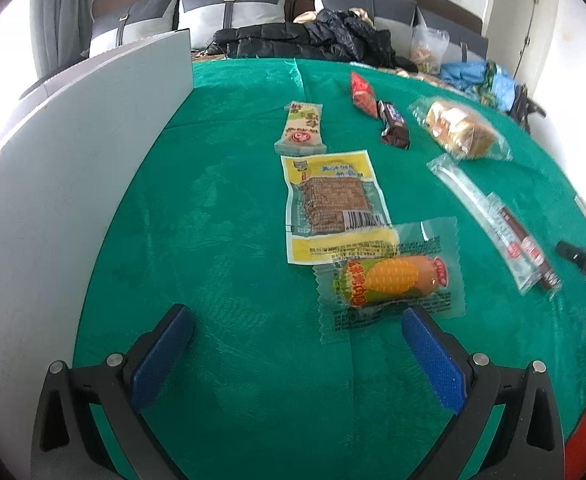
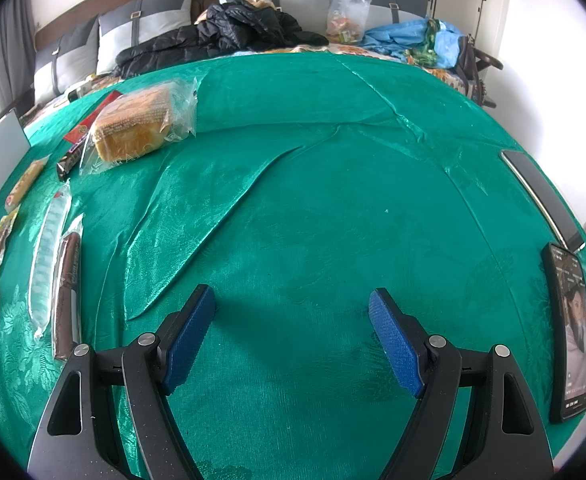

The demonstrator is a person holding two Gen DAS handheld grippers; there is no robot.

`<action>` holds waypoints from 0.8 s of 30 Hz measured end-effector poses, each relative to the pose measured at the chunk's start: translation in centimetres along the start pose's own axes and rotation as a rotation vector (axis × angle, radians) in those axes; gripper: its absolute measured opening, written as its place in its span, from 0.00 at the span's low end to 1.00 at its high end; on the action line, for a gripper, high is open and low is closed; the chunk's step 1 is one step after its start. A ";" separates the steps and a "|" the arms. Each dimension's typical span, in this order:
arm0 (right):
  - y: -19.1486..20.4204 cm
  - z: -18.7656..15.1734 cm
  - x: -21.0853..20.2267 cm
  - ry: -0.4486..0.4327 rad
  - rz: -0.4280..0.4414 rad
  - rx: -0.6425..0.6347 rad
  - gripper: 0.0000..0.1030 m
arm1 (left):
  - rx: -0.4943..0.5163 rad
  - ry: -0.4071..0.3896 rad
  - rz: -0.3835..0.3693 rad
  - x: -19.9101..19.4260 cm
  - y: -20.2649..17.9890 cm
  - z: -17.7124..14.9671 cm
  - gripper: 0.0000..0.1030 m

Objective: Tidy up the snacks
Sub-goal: 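Lower the left gripper onto the yellow corn-printed sausage packet and grasp it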

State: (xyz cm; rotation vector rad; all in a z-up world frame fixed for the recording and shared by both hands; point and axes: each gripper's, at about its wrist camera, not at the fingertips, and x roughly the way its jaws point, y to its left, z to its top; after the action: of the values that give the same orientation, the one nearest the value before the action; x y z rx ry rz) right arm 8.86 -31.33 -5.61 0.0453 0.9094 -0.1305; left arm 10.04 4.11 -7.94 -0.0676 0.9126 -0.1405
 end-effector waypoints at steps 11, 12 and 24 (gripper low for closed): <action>0.1 0.0 0.0 0.000 -0.001 0.000 0.79 | -0.024 -0.052 -0.099 -2.8 -1.6 2.3 0.99; 0.0 0.0 0.0 0.000 -0.001 0.000 0.79 | -0.011 -0.049 -0.102 -2.7 -1.9 3.4 0.99; 0.0 0.0 0.0 0.000 0.000 0.001 0.79 | 0.230 0.238 -0.233 1.3 -5.0 2.7 0.99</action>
State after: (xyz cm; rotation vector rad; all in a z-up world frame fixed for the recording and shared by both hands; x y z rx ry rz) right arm 8.87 -31.29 -5.60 0.0462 0.9089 -0.1310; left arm 12.53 -1.00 -6.70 0.0587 1.1184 -0.4770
